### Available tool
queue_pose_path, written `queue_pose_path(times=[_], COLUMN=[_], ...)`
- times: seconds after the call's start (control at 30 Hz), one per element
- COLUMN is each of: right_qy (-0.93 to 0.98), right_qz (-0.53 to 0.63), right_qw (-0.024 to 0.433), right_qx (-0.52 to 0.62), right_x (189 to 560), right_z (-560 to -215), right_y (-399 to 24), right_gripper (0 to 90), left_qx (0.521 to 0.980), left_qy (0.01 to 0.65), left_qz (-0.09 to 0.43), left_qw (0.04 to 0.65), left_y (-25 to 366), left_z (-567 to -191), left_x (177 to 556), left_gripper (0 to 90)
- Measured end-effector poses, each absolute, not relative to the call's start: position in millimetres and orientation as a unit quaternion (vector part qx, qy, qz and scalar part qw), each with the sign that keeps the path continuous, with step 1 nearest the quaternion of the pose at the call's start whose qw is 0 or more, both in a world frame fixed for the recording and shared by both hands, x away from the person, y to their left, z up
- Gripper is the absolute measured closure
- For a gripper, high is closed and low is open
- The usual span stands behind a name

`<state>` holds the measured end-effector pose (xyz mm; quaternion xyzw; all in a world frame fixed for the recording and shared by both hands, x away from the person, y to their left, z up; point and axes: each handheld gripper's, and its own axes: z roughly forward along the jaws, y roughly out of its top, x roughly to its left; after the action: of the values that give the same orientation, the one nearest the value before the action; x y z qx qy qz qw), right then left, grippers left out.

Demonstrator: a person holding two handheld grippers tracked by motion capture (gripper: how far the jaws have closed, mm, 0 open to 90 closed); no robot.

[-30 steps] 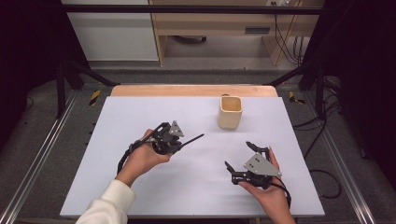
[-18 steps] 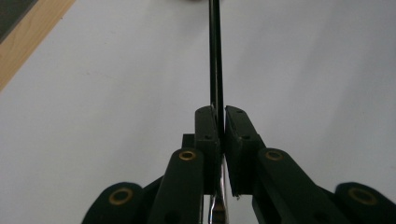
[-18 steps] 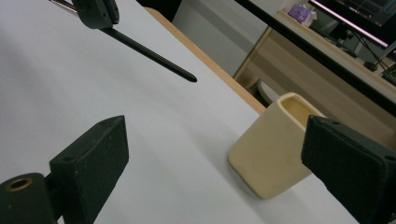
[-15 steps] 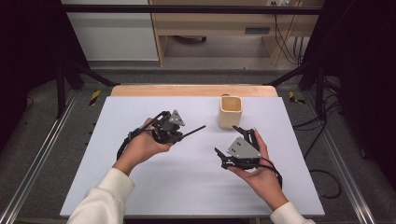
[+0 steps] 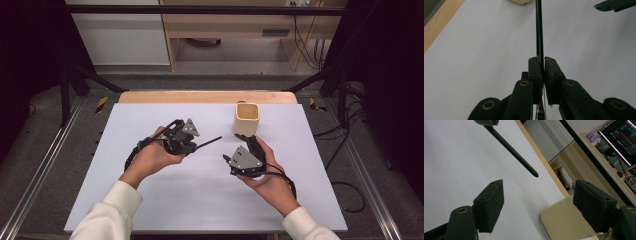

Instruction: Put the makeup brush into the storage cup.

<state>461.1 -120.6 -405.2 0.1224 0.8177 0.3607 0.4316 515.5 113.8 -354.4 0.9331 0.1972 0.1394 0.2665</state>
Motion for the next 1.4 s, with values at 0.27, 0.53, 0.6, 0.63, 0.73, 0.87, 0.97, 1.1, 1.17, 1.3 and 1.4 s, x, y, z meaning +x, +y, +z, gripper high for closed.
queue_pose_path(times=[0.27, 0.53, 0.6, 0.63, 0.73, 0.87, 0.97, 1.1, 1.17, 1.3, 1.4], right_qy=[0.822, 0.820, 0.819, 0.819, 0.819, 0.820, 0.819, 0.818, 0.818, 0.820, 0.820], right_qz=[0.340, 0.342, 0.341, 0.341, 0.343, 0.338, 0.337, 0.334, 0.334, 0.331, 0.329], right_qw=[0.448, 0.451, 0.454, 0.454, 0.454, 0.458, 0.462, 0.465, 0.466, 0.466, 0.467], right_qx=[0.091, 0.084, 0.079, 0.079, 0.073, 0.062, 0.055, 0.046, 0.045, 0.039, 0.033], right_x=[459.8, 458.8, 457.9, 457.9, 456.9, 455.2, 454.8, 454.6, 454.5, 453.9, 452.4], right_z=[-411.7, -414.9, -415.5, -415.5, -416.5, -418.0, -419.2, -420.5, -420.8, -422.9, -424.5], right_y=[-113.1, -107.8, -106.1, -106.1, -102.7, -98.3, -95.2, -91.3, -90.3, -85.1, -82.0], right_gripper=[30.9, 33.5, 34.0, 34.0, 36.9, 39.0, 40.1, 41.6, 42.6, 46.7, 47.3], left_qx=[0.935, 0.935, 0.937, 0.937, 0.937, 0.938, 0.938, 0.939, 0.939, 0.941, 0.941], left_qy=[0.193, 0.191, 0.187, 0.187, 0.188, 0.184, 0.183, 0.182, 0.181, 0.177, 0.174], left_qz=[0.135, 0.132, 0.132, 0.132, 0.132, 0.131, 0.130, 0.130, 0.130, 0.126, 0.125], left_qw=[0.266, 0.269, 0.265, 0.265, 0.265, 0.262, 0.262, 0.262, 0.261, 0.261, 0.261], left_y=[113.1, 110.9, 111.3, 111.3, 111.7, 112.3, 112.0, 111.4, 111.1, 108.5, 107.3], left_z=[-356.5, -361.4, -361.5, -361.5, -362.0, -361.5, -361.2, -361.7, -361.7, -360.9, -360.3], left_x=[513.9, 511.1, 511.2, 511.2, 510.6, 509.1, 507.8, 506.7, 506.4, 503.8, 502.9], left_gripper=[84.2, 84.2, 84.2, 84.2, 84.2, 84.2, 84.2, 84.2, 84.2, 84.2, 84.2])
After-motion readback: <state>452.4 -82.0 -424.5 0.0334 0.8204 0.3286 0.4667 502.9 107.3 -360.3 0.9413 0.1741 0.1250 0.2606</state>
